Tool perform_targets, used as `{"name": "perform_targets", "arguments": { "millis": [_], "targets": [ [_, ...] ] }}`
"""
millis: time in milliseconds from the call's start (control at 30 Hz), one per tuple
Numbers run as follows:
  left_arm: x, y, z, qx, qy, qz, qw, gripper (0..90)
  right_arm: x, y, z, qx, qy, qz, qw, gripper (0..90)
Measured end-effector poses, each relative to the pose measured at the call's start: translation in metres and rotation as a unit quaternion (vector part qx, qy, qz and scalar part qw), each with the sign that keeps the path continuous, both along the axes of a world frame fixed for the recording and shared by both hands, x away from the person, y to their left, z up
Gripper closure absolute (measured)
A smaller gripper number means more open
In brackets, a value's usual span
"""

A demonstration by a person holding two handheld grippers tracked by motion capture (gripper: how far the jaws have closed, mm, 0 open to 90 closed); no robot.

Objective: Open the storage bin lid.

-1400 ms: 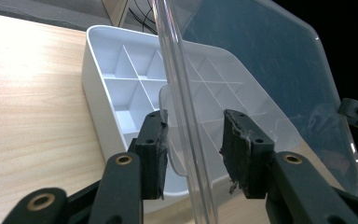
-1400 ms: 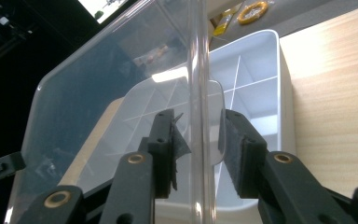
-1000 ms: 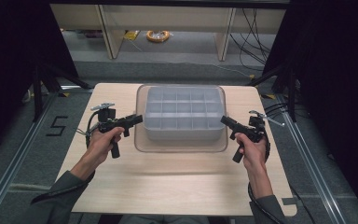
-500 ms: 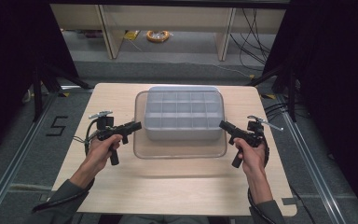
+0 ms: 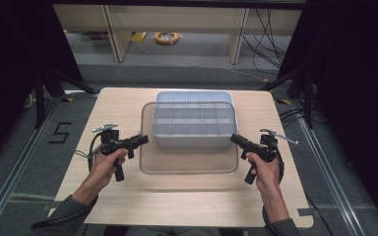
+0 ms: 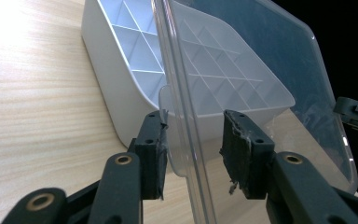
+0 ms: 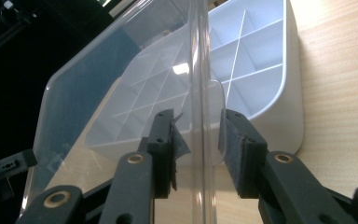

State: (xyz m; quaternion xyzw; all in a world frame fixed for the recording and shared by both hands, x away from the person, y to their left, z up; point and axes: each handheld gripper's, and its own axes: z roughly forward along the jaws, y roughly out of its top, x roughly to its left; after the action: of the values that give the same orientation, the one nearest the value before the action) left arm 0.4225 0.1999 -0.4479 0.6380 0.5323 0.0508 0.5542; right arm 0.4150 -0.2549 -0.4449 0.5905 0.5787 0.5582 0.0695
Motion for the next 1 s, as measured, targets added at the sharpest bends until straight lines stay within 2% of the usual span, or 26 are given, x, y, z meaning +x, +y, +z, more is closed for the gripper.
{"name": "perform_targets", "arguments": {
  "millis": [33,67,133,167,200,267,300,433,467,500,600,633,667,800,867,933,1000],
  "targets": [
    [-0.002,0.0,-0.001,-0.006,0.001,0.002,1.0,59.6,-0.001,0.002,-0.002,0.012,0.002,0.004,0.9999,66.2],
    [-0.002,0.0,-0.001,-0.006,0.001,0.002,1.0,59.6,-0.003,0.003,-0.001,0.015,0.015,-0.002,0.9998,66.2],
    [-0.004,0.001,-0.001,0.001,-0.002,-0.003,1.0,59.6,-0.003,0.002,-0.002,0.013,0.01,0.004,0.9999,66.2],
    [-0.006,0.0,-0.001,-0.005,-0.001,0.0,1.0,59.5,-0.006,0.003,-0.002,0.018,0.023,-0.002,0.9996,66.1],
    [-0.008,0.001,-0.001,0.003,0.002,-0.006,1.0,59.5,-0.008,0.003,-0.002,0.02,0.021,0.0,0.9996,66.1],
    [-0.011,0.0,-0.002,-0.004,0.004,-0.009,0.9999,59.5,-0.01,0.0,-0.003,0.011,0.012,0.003,0.9999,66.0],
    [-0.013,-0.001,-0.003,-0.008,0.002,-0.008,0.9999,59.5,-0.012,-0.001,-0.003,0.018,0.01,0.006,0.9998,66.0],
    [-0.018,-0.002,-0.004,0.001,0.004,-0.019,0.9998,59.4,-0.019,-0.004,-0.003,0.006,0.013,0.001,0.9999,66.0],
    [-0.02,-0.004,-0.005,-0.004,0.005,-0.017,0.9998,59.5,-0.026,-0.004,-0.004,0.026,0.02,-0.001,0.9995,66.0],
    [-0.024,-0.005,-0.006,-0.005,0.007,-0.021,0.9997,59.4,-0.027,-0.006,-0.006,0.021,0.011,0.004,0.9997,66.0],
    [-0.028,-0.006,-0.008,-0.006,0.008,-0.026,0.9996,59.1,-0.032,-0.009,-0.007,0.009,0.015,-0.001,0.9998,65.3],
    [-0.029,-0.005,-0.009,-0.002,0.009,-0.034,0.9994,58.9,-0.034,-0.011,-0.009,0.006,0.006,0.0,1.0,65.2],
    [-0.033,-0.005,-0.01,0.002,0.012,-0.04,0.9991,58.8,-0.039,-0.012,-0.011,0.023,0.008,0.005,0.9997,65.3],
    [-0.04,-0.006,-0.013,0.0,0.014,-0.037,0.9992,58.5,-0.048,-0.01,-0.012,0.03,0.02,0.002,0.9993,65.3],
    [-0.043,-0.003,-0.015,0.0,0.015,-0.043,0.999,58.4,-0.05,-0.01,-0.015,0.021,0.014,0.009,0.9996,65.3],
    [-0.046,-0.003,-0.016,0.001,0.014,-0.036,0.9992,58.4,-0.052,-0.009,-0.015,0.017,0.02,0.006,0.9996,65.3],
    [-0.052,0.0,-0.02,0.003,0.02,-0.045,0.9988,58.3,-0.058,-0.009,-0.021,0.016,0.017,0.014,0.9996,65.3]
  ]
}}
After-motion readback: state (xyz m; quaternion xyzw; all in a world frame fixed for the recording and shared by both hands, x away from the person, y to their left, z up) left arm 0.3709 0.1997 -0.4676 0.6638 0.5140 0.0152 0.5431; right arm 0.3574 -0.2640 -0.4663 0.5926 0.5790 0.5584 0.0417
